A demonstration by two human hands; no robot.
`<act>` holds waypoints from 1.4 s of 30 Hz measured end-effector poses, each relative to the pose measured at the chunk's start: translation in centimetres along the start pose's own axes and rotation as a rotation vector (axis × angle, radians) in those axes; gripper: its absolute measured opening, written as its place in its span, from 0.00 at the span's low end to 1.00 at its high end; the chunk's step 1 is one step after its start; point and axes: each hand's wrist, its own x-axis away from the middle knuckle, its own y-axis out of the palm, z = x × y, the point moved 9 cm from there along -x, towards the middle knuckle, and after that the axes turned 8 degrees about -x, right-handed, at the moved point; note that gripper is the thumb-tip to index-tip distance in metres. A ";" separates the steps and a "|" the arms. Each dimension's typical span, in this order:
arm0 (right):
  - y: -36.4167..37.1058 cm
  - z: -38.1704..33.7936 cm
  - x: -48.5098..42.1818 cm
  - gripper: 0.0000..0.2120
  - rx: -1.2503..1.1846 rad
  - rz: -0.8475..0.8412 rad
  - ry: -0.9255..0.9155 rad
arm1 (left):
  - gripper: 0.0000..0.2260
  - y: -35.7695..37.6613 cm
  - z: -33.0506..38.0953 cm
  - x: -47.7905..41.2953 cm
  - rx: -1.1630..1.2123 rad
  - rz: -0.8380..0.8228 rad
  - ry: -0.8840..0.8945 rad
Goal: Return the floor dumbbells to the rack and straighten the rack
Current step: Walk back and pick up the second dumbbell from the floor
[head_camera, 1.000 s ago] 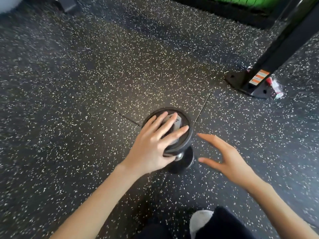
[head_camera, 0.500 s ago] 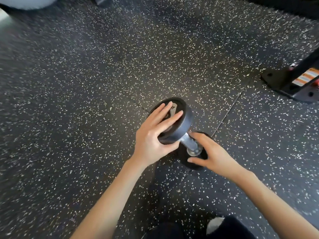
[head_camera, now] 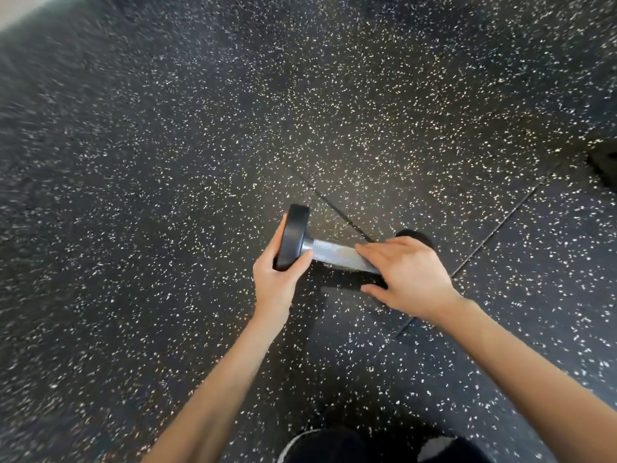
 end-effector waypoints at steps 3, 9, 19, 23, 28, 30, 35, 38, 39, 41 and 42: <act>0.8 -0.9 -1.1 0.31 0.090 -0.095 -0.085 | 0.18 -0.5 -1.8 0.5 0.077 0.055 -0.092; 1.7 -1.8 -1.3 0.30 0.130 -0.190 -0.122 | 0.19 -1.2 -4.0 1.0 0.039 0.016 -0.148; 5.1 -2.7 -4.2 0.28 -0.155 -0.611 0.101 | 0.22 -1.8 -2.4 0.0 -0.007 0.215 -0.055; 6.7 -2.4 -4.8 0.24 -0.182 -0.600 0.216 | 0.20 -1.6 -2.5 -2.2 0.025 0.140 -0.078; 8.3 -2.4 -1.6 0.26 -0.475 -0.642 0.466 | 0.21 1.8 -0.8 -5.0 -0.030 -0.308 0.027; 8.6 -2.3 -0.7 0.24 -0.653 -0.614 0.537 | 0.21 3.2 -0.5 -5.4 -0.051 -0.427 0.032; 7.9 -1.6 -1.0 0.30 -0.985 -0.417 0.541 | 0.18 3.9 -1.0 -5.3 0.007 -0.402 0.040; 8.2 -1.8 -1.6 0.28 -1.057 -0.394 0.521 | 0.16 3.4 -1.5 -5.1 0.076 -0.361 0.028; 8.4 -1.9 -1.7 0.27 -1.115 -0.394 0.535 | 0.16 3.3 -1.7 -5.1 0.076 -0.355 0.025; 8.8 -2.0 -1.8 0.24 -1.230 -0.403 0.574 | 0.15 3.1 -1.9 -5.0 0.074 -0.352 0.011; 9.1 -2.0 -1.8 0.24 -1.271 -0.414 0.587 | 0.16 3.0 -2.0 -4.9 0.079 -0.350 0.005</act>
